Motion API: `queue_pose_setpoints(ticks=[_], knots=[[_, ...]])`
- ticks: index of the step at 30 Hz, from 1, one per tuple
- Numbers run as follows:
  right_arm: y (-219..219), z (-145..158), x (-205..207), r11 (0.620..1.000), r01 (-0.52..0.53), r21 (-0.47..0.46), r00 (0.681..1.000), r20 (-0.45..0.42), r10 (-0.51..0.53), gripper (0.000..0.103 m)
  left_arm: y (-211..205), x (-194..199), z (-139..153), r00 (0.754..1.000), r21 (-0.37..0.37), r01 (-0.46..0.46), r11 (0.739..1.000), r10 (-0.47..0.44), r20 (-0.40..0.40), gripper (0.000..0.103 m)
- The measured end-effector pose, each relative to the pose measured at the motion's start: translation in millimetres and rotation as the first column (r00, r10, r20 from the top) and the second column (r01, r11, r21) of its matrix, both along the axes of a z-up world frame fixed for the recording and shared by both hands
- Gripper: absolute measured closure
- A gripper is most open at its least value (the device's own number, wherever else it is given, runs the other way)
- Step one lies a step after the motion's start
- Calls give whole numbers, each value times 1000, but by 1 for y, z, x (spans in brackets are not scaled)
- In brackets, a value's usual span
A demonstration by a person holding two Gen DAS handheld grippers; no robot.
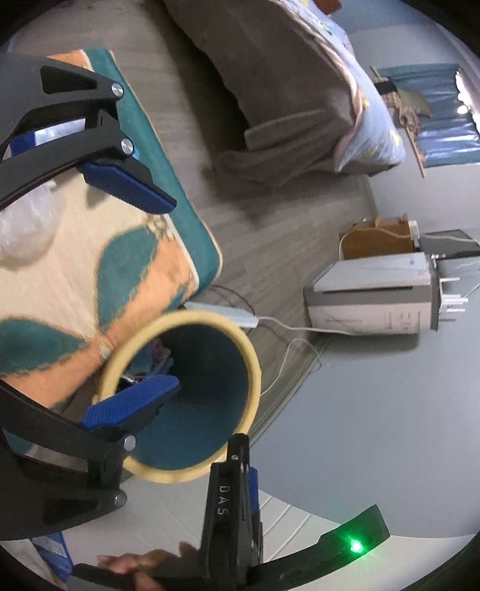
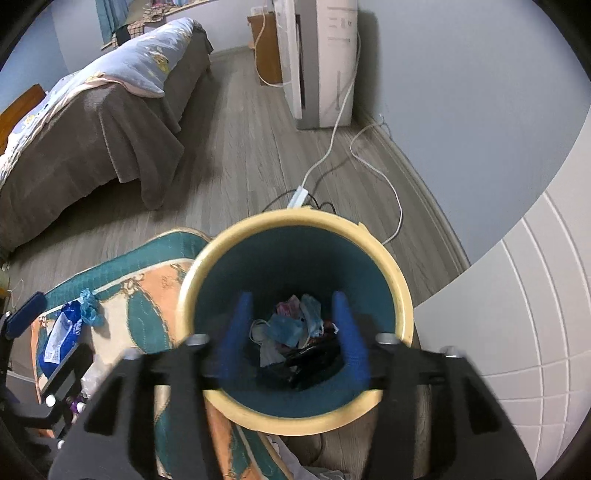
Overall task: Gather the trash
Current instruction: 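Open both tools over the bin to drop the bag and mask, then grasp the clear plastic bag with the right tool while the left tool grasps the blue wipes packet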
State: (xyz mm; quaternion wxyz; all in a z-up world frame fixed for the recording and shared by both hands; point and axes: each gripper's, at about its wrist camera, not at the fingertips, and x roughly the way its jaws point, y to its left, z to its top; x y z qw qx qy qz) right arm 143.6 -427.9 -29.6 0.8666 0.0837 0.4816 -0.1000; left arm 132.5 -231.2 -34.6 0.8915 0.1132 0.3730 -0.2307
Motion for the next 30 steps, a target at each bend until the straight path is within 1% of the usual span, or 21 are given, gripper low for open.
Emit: queue_pose_setpoints(ticks=[2, 4, 5, 9, 12, 14, 17, 20, 21, 25, 27, 28, 30], knots=[[9, 7, 0, 1000, -12, 7, 1000, 16, 12, 21, 15, -4, 7, 1000, -10, -15, 1000, 15, 2, 11], [20, 16, -1, 1000, -27, 2, 999, 41, 27, 9, 35, -7, 16, 999, -19, -38, 999, 38, 4, 9], [27, 20, -1, 999, -36, -9, 998, 51, 37, 7, 43, -8, 18, 999, -23, -48, 999, 49, 4, 9], [57, 30, 0, 995, -84, -46, 995, 55, 87, 6, 88, -14, 29, 994, -21, -105, 994, 106, 8, 8], [76, 33, 1, 993, -107, -54, 993, 43, 110, 6, 123, -19, 38, 987, -13, -156, 988, 156, 24, 8], [88, 35, 0, 992, -116, -58, 992, 44, 118, 6, 139, -22, 41, 983, -18, -178, 984, 179, 29, 8], [109, 37, 0, 988, -139, -66, 989, 49, 142, 6, 165, -32, 38, 974, -25, -223, 975, 224, 37, 7], [128, 36, 1, 982, -174, -76, 983, 38, 177, 6, 186, -33, 30, 960, -27, -277, 960, 278, 14, 7], [134, 36, 2, 980, -185, -75, 982, 37, 188, 6, 195, -32, 28, 954, -39, -299, 953, 299, -2, 7], [154, 28, 6, 973, -220, -68, 975, 19, 222, 6, 212, -35, 26, 946, -54, -323, 945, 324, -2, 7], [164, 21, 8, 968, -244, -56, 970, 4, 244, 6, 222, -34, 24, 940, -63, -342, 937, 342, -18, 7], [167, 18, 9, 968, -248, -47, 969, -5, 248, 6, 224, -33, 23, 937, -68, -348, 935, 348, -23, 7], [171, 11, 10, 969, -247, 3, 969, -16, 247, 6, 233, -34, 20, 933, -72, -360, 930, 359, -29, 7]])
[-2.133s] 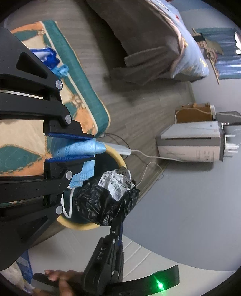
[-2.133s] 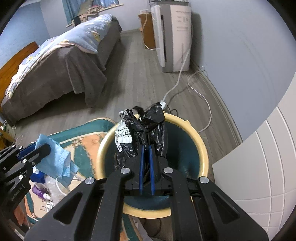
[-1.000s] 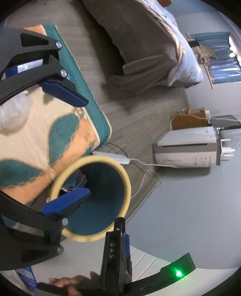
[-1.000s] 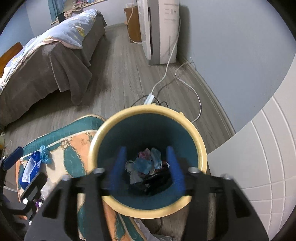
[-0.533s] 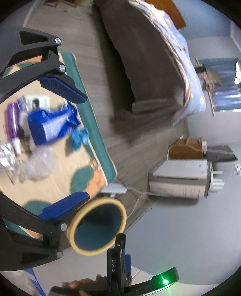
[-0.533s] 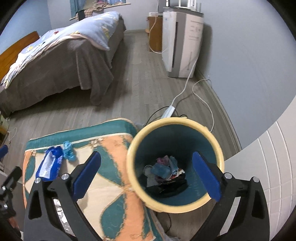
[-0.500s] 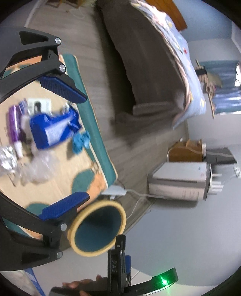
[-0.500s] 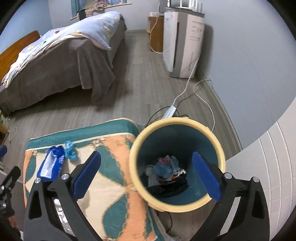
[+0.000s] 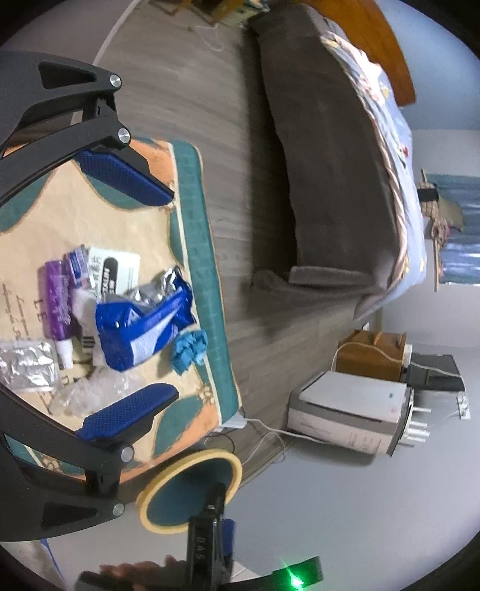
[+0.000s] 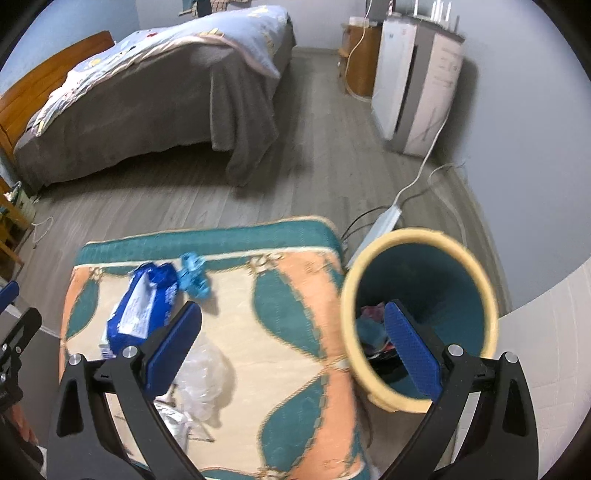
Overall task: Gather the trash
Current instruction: 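Grasp the clear plastic bag with the right tool while the left tool grasps the blue wipes packet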
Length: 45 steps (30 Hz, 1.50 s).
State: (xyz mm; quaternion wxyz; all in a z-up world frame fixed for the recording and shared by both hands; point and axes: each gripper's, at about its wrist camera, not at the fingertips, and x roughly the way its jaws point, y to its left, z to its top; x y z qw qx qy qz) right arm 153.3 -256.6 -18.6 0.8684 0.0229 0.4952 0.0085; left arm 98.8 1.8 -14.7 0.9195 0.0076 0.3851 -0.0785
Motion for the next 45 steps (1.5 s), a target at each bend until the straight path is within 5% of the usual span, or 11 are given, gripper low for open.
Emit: queue_pose_setpoints(ticks=[6, 11, 20, 30, 35, 37, 45], knots=[[19, -22, -1, 1000, 0, 29, 998, -64, 2, 6, 17, 0, -7, 1000, 96, 3, 995, -3, 0, 7], [28, -47, -2, 989, 46, 142, 990, -142, -26, 6, 33, 3, -8, 1000, 47, -17, 999, 18, -23, 7], [56, -86, 2, 1000, -15, 27, 976, -218, 21, 6, 41, 10, -24, 998, 88, 7, 996, -1, -61, 7], [79, -130, 6, 994, -93, 52, 940, -323, 105, 6, 44, 29, -39, 995, 98, 6, 995, 3, -96, 7], [76, -131, 1, 986, -119, 120, 928, -341, 154, 66, 30, 38, -52, 992, 113, 36, 993, -22, -126, 7], [70, -120, 2, 983, -128, 132, 935, -314, 164, 74, 21, 41, -57, 990, 117, 57, 991, -41, -134, 7], [31, -87, 14, 989, -78, 128, 971, -217, 105, 76, -24, 54, -78, 979, 92, 124, 988, -106, -176, 7]])
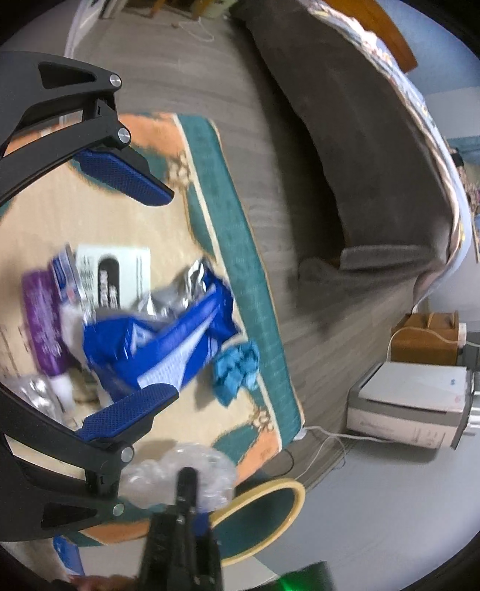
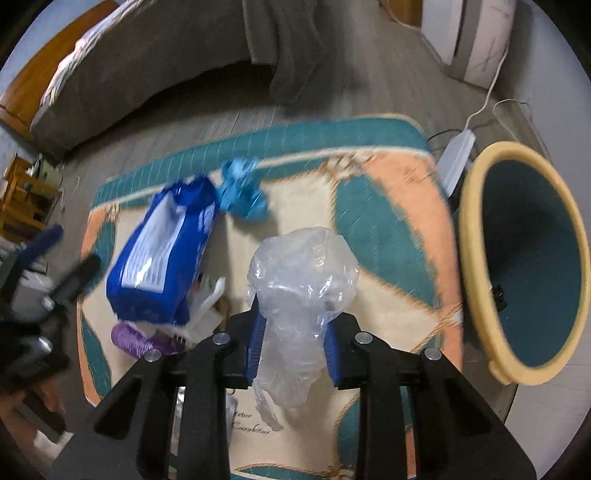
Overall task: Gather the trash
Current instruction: 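Grasp the clear plastic bag with the right tool while the left tool grasps the blue wipes packet, then carry the plastic bag and wipes packet over the bin and open both tools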
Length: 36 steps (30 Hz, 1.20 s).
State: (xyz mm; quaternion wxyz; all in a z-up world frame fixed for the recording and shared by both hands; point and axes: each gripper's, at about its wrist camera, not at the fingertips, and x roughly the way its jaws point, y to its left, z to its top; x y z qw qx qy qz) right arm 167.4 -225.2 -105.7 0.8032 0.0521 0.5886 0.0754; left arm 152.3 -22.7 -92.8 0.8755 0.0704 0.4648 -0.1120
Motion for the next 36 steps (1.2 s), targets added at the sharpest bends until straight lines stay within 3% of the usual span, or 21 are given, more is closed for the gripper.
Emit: queue_pose_setpoints(ticks=[8, 12, 15, 18, 29, 36], knots=[[-22, -2, 12, 999, 25, 20, 1000, -2, -25, 76, -27, 14, -29, 997, -14, 18, 1000, -19, -78, 7], [-20, -4, 15, 1000, 14, 22, 1000, -4, -14, 76, -31, 20, -50, 987, -36, 18, 999, -24, -160, 7], [-19, -3, 15, 1000, 4, 19, 1000, -2, -4, 76, -29, 19, -54, 984, -55, 22, 998, -31, -177, 11], [-18, -2, 16, 1000, -3, 18, 1000, 4, 3, 76, -28, 17, -53, 980, -74, 28, 997, -42, -193, 23], [-13, 14, 14, 1000, -22, 9, 998, 52, 22, 76, -20, 3, -31, 989, -69, 32, 997, -42, -140, 31], [-13, 34, 14, 1000, -21, 18, 995, 102, 19, 76, -13, -11, 15, 999, -83, 47, 995, -47, 3, 31]])
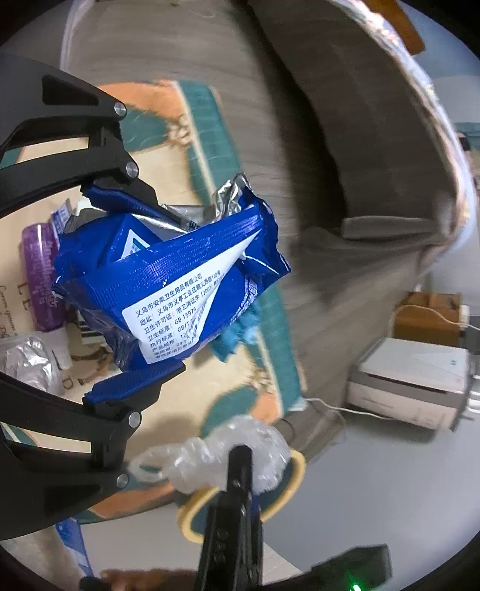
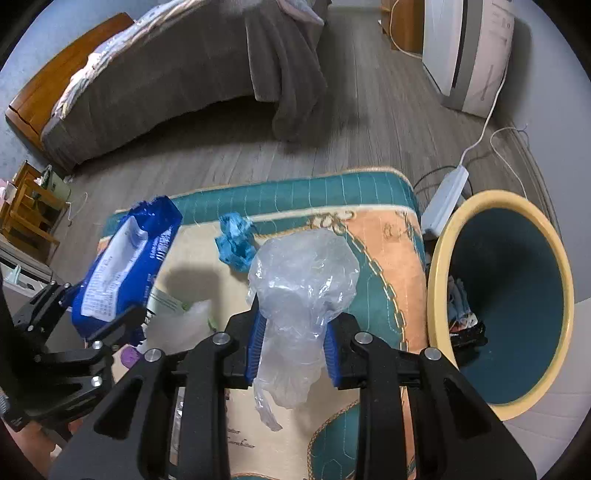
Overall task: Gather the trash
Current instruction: 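Carry the plastic bag and wipes packet over the bin and open both tools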
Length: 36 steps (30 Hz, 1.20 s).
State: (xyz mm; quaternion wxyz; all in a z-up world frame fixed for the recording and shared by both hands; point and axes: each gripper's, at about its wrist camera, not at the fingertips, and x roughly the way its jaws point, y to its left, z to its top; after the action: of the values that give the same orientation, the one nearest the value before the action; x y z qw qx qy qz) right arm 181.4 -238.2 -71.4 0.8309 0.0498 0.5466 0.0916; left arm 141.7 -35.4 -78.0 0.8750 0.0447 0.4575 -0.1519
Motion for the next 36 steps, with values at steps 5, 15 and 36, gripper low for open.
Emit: queue_pose_setpoints(ticks=[5, 15, 36], knots=[[-7, 20, -2, 1000, 8, -6, 999, 50, -8, 76, -6, -4, 28, 997, -29, 14, 999, -12, 78, 31], [-50, 41, -6, 997, 65, -34, 991, 120, -60, 76, -39, -2, 56, 983, -41, 76, 996, -68, 168, 31], [-87, 52, -14, 989, 99, -110, 982, 171, -80, 76, -112, -29, 24, 959, 38, 207, 978, -211, 191, 31]])
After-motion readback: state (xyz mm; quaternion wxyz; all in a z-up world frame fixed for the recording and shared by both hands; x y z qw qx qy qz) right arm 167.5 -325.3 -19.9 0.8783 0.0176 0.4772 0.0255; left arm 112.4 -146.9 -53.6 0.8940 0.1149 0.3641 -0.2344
